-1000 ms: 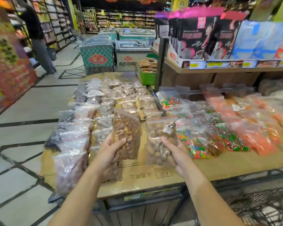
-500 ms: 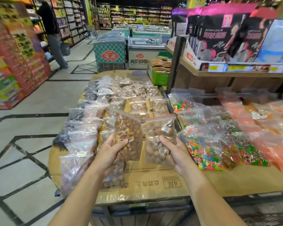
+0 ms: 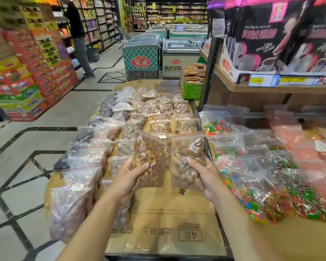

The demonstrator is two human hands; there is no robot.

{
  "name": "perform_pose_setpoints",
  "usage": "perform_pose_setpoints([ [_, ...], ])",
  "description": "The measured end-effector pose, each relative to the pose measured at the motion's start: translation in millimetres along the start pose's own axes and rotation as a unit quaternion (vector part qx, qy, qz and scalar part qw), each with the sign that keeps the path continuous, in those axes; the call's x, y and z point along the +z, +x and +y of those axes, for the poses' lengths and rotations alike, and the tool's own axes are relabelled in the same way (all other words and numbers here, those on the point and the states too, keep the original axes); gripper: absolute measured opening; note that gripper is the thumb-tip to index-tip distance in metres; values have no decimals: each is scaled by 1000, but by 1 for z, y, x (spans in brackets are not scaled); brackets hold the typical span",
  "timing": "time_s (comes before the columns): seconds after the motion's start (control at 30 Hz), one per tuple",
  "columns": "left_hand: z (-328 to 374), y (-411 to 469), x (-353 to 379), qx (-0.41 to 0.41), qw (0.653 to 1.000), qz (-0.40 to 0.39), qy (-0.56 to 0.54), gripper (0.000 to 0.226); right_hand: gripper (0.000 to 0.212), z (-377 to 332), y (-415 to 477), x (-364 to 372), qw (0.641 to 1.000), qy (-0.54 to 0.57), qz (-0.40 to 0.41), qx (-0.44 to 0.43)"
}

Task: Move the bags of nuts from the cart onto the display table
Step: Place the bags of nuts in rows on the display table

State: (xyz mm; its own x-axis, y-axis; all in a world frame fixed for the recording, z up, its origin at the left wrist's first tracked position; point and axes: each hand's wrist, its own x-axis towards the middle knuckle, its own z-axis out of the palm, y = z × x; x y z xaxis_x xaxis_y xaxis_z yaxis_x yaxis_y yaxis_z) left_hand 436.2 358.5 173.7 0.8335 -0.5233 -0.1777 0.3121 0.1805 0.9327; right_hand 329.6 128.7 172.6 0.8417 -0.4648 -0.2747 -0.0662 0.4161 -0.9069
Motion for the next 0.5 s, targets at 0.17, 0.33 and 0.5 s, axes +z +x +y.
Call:
perform_pose_setpoints([
  [0.17, -14, 16, 7, -14, 1000, 9, 13, 47, 29, -1, 17, -15, 1000, 3, -6, -1],
  [0.33, -31, 40, 2, -45, 999, 10, 14, 63, 28, 5, 40, -23, 1000, 9, 15, 9],
  [0.5, -47, 64, -7, -75, 997, 20, 27, 44, 34, 21, 65, -31, 998, 7, 47, 42],
])
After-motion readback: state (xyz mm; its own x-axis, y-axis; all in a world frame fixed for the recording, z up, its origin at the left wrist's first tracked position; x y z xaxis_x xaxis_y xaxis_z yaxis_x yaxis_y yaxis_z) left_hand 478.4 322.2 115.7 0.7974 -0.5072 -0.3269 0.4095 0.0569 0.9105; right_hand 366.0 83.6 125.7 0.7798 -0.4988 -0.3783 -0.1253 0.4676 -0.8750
